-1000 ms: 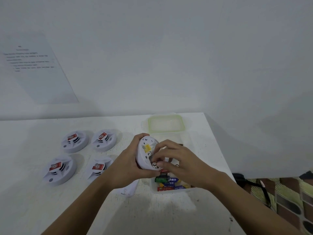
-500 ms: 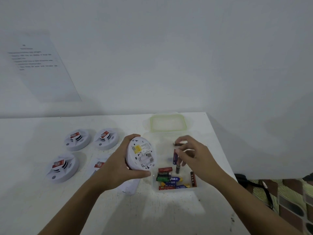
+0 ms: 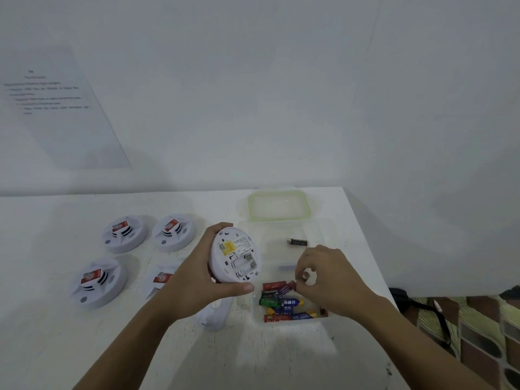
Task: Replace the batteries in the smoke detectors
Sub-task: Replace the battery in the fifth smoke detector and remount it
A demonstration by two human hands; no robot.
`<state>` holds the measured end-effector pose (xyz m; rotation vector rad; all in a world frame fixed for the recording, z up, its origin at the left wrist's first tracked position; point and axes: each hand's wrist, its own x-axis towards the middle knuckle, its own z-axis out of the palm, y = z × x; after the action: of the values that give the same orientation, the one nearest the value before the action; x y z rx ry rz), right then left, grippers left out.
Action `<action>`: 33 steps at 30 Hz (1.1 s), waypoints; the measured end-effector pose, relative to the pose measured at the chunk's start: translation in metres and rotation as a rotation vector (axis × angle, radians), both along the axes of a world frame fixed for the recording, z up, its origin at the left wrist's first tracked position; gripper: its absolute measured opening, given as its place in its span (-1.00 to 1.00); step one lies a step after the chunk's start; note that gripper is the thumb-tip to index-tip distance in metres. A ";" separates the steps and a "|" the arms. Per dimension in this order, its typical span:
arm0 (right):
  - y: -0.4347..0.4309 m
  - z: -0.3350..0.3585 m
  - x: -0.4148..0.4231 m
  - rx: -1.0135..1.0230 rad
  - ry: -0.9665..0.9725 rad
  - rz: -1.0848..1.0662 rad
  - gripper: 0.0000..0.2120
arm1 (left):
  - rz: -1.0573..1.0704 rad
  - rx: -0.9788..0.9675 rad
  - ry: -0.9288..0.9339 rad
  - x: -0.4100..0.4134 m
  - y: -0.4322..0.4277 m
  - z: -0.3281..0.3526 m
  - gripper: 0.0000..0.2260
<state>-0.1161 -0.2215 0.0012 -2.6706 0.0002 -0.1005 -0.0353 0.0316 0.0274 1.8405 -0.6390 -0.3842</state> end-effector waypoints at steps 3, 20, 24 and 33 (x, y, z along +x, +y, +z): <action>-0.004 0.008 0.005 0.107 -0.032 -0.025 -0.98 | 0.003 -0.001 -0.008 0.002 -0.004 -0.001 -0.18; -0.021 -0.002 0.092 -0.371 0.147 -0.062 -0.77 | 0.044 -0.058 0.034 0.022 -0.017 -0.002 -0.16; -0.019 -0.013 0.098 -0.460 0.169 -0.006 -0.78 | 0.054 -0.059 0.025 0.023 -0.016 -0.003 -0.15; -0.015 -0.005 0.089 0.084 0.008 -0.005 -0.85 | 0.076 -0.068 -0.006 0.017 -0.011 0.001 -0.15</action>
<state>-0.0268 -0.2365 -0.0042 -2.5875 0.0129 -0.0887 -0.0181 0.0201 0.0287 1.7961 -0.5776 -0.3039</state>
